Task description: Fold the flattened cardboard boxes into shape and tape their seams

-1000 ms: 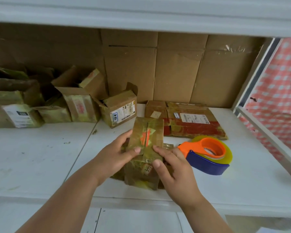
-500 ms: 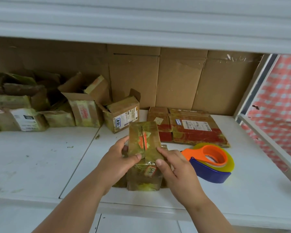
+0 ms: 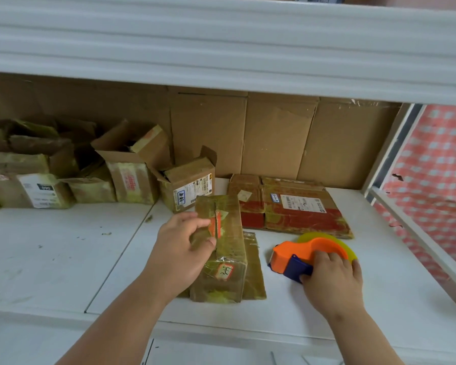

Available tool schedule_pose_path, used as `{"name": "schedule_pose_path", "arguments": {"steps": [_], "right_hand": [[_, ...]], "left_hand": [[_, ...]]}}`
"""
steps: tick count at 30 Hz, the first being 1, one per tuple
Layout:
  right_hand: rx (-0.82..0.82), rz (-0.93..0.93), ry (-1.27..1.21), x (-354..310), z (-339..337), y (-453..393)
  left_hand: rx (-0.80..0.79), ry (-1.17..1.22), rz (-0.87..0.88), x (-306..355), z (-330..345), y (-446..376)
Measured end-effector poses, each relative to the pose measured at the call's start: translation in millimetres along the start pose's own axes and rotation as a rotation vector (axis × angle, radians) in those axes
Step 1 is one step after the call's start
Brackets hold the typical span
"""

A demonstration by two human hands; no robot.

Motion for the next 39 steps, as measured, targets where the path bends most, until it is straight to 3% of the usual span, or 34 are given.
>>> {"name": "schedule_pose_path", "arguments": {"steps": [6,9,16,24,31,39], "right_hand": [[0.025,-0.063,-0.096,11.8,-4.6,6.7],[0.039,-0.119,-0.295,11.9,-14.1,12.5],[0.101,-0.24,-0.689,5.2,-46.9,33.0],[-0.027,-0.267,-0.868,7.9,-57.2,43.4],[-0.139,-0.342,-1.092,8.7,-80.3,52.8],[-0.322,-0.417,-1.05,3.6,-78.2,56.9]], "left_hand": [[0.074,-0.105,0.076,9.1,1.3,2.6],[0.079,-0.108,0.132,18.6,3.1,3.1],[-0.073,-0.126,0.219,53.3,5.0,0.7],[-0.357,0.056,0.078,75.3,5.6,1.8],[-0.37,0.159,-0.016,81.9,4.4,1.4],[-0.329,0.099,0.005,84.9,5.2,6.3]]}}
Point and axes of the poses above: each hand's wrist, its own y-axis away from the middle knuckle, its own z-axis out of the palm, x = y × z, the point moved 2 cm from there along -y, towards the middle knuckle, and after that the axes turned 5 degrees about -z, right-handed, at the moved point
